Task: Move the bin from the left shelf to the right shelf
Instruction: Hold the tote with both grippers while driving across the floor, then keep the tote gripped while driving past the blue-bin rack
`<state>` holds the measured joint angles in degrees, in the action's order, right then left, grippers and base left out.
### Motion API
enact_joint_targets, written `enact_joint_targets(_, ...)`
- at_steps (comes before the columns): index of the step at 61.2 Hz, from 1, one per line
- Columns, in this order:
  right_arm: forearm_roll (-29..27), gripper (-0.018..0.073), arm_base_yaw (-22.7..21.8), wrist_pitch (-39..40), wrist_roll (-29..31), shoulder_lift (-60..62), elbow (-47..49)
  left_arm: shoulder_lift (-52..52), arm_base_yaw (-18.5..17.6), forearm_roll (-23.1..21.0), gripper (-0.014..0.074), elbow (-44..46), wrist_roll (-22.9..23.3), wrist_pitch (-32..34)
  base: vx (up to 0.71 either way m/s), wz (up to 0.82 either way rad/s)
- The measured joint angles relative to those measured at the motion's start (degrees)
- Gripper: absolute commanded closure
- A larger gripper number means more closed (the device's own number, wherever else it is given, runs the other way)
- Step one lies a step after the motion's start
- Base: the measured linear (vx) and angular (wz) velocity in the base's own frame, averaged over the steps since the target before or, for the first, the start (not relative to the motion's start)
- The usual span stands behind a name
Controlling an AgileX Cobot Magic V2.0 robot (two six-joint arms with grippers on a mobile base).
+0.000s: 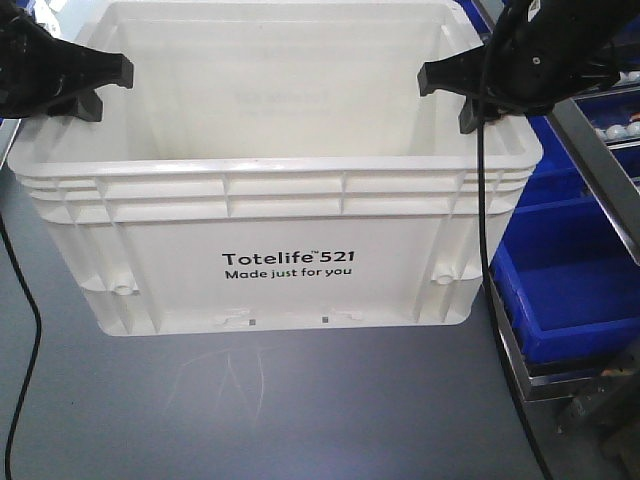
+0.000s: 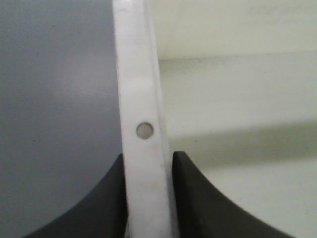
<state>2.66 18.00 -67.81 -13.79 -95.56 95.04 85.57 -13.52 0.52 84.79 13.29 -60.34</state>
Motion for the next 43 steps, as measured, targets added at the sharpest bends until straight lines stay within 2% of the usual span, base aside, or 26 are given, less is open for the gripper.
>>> enact_joint_targets(18, 0.14, 0.0550, -0.05, -0.38, 0.00, 0.18, 0.00, 0.15, 0.00, -0.52, 0.0497, 0.00, 0.00, 0.36, 0.15, -0.10)
enact_joint_targets(43, 0.14, 0.0550, -0.05, -0.49, -0.05, 0.18, 0.00, 0.15, 0.00, -0.52, 0.0497, 0.00, -0.05, 0.30, 0.18, 0.10)
